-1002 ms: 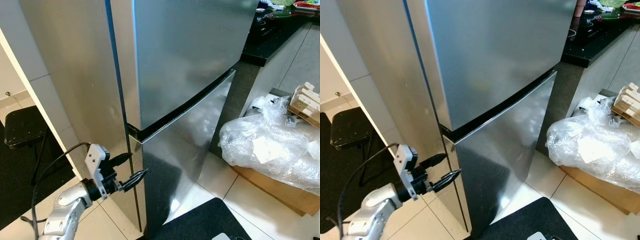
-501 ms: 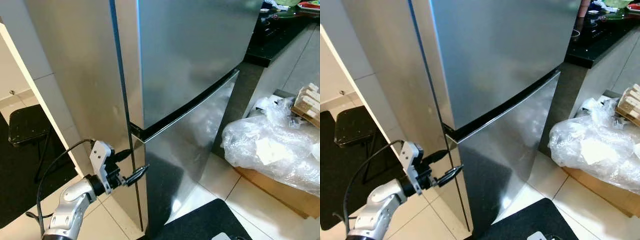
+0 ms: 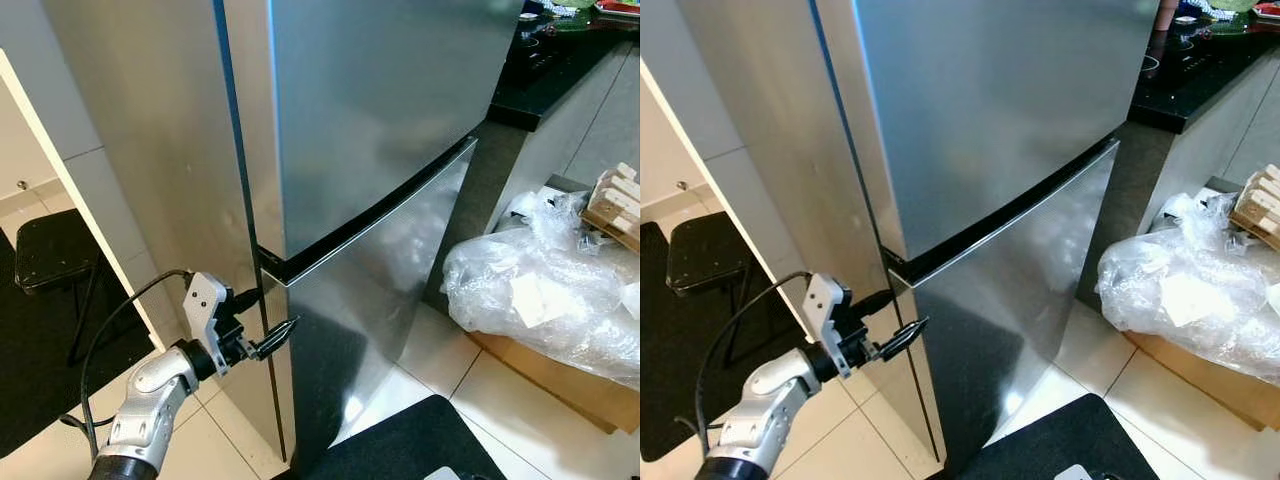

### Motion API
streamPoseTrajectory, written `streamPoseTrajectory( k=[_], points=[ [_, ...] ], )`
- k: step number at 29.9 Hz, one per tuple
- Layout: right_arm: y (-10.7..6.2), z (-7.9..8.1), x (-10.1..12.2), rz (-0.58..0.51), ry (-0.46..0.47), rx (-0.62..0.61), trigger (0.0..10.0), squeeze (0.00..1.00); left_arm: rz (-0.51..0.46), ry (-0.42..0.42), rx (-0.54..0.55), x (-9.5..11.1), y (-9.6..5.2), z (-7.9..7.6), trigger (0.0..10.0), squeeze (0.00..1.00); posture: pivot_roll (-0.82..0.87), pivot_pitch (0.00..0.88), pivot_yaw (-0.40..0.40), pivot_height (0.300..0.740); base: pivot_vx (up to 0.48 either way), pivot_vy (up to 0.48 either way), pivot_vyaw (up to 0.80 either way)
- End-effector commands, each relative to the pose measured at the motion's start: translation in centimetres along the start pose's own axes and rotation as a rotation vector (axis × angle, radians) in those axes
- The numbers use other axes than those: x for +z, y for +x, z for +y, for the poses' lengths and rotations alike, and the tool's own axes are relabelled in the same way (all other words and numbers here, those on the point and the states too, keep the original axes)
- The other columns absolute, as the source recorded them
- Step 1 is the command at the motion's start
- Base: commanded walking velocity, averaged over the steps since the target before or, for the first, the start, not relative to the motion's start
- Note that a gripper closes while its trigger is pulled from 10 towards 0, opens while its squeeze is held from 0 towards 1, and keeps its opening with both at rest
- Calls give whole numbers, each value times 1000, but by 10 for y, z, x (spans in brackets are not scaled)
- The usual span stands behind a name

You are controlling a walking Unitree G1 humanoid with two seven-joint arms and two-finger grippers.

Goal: Restocking fridge

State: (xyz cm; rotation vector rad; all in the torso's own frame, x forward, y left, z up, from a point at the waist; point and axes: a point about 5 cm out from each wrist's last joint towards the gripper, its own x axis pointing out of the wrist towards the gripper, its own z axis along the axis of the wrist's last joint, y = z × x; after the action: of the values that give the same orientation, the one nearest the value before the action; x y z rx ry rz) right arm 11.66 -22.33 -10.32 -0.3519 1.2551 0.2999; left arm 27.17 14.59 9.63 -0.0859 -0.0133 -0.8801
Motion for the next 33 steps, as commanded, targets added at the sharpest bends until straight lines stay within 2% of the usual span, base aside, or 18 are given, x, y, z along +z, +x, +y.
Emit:
streamPoseTrajectory(
  k=[1,7,11,18,23,33],
  points=[
    [0,2,0,4,-1,1,10000,0,-14,22,-42,4,13,-3,10000,0,-52,0,18,740,0,0,0],
    [1,2,0,4,3,1,10000,0,-35,10,-130,8,23,-14,10000,0,-52,0,20,740,0,0,0],
    [1,3,-1,6,8,2,10000,0,-37,-35,-259,5,30,-35,10000,0,-52,0,23,740,0,0,0],
    [1,4,-2,7,14,1,10000,0,-46,-77,-355,3,34,-54,10000,0,-52,0,23,740,0,0,0],
    [1,4,-2,7,15,-1,10000,0,-55,-103,-404,3,36,-65,10000,0,-55,0,26,740,0,0,0],
    [0,4,-5,24,11,-5,10000,0,-59,-121,-434,4,38,-72,10000,0,-55,0,26,740,0,0,0]
  ],
)
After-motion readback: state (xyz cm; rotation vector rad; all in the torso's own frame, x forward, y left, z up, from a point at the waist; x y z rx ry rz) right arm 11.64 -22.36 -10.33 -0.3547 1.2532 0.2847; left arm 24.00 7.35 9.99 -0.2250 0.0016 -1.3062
